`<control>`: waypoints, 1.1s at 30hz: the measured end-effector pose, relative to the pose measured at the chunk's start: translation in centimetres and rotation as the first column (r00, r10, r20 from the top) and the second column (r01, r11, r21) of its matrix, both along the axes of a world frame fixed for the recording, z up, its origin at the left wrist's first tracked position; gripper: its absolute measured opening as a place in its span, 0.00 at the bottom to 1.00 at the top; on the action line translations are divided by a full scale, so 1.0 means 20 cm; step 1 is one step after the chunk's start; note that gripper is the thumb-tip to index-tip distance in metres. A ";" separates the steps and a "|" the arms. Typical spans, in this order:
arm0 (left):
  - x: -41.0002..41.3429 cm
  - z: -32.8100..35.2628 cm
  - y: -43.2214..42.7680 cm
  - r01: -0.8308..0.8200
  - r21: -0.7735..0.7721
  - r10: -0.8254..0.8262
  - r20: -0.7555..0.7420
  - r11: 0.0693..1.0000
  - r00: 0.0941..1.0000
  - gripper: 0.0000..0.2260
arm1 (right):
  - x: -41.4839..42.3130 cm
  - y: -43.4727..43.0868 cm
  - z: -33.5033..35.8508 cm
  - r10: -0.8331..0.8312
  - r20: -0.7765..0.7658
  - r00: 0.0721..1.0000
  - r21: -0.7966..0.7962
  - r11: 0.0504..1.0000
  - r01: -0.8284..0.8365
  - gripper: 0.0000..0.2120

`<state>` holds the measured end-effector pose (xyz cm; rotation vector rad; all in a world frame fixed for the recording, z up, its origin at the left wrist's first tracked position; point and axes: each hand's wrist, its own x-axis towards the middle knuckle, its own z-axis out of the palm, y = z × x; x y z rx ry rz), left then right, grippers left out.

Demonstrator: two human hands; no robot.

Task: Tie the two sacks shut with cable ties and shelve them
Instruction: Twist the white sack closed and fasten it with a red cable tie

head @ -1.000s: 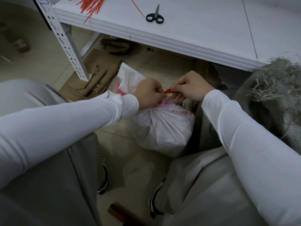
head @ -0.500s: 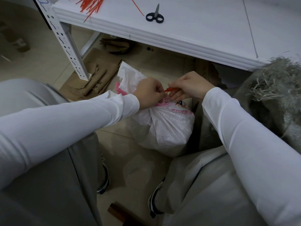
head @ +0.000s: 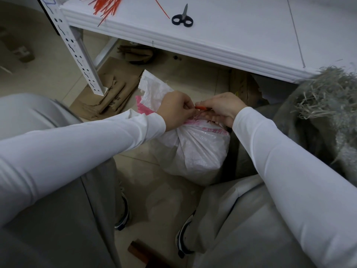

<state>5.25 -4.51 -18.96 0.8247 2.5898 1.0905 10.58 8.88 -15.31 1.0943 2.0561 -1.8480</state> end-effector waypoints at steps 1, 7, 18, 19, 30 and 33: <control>0.00 0.00 0.00 -0.003 0.000 0.003 0.002 1.000 1.000 0.04 | 0.00 -0.01 0.00 -0.021 -0.015 1.000 -0.009 1.000 0.020 0.07; 0.00 0.02 -0.01 0.041 -0.004 -0.041 -0.020 0.999 0.999 0.05 | 0.00 -0.01 0.01 -0.072 -0.048 0.996 0.041 0.996 0.074 0.07; -0.02 0.03 -0.03 0.092 -0.085 -0.100 -0.090 0.992 0.991 0.07 | 0.00 -0.02 -0.01 -0.089 -0.070 0.994 0.146 0.984 0.098 0.10; -0.02 0.03 -0.03 0.097 -0.071 -0.103 -0.092 0.993 0.990 0.07 | 0.00 -0.02 -0.01 -0.089 -0.072 0.993 0.142 0.985 0.098 0.09; -0.01 0.00 -0.02 0.077 0.027 -0.074 -0.102 0.997 0.992 0.16 | 0.01 -0.04 0.03 -0.049 -0.068 0.996 -0.097 0.994 0.043 0.10; -0.02 0.01 -0.01 0.071 0.046 -0.068 -0.069 0.996 0.995 0.09 | 0.01 -0.03 0.03 -0.057 -0.083 0.995 -0.036 0.998 0.054 0.10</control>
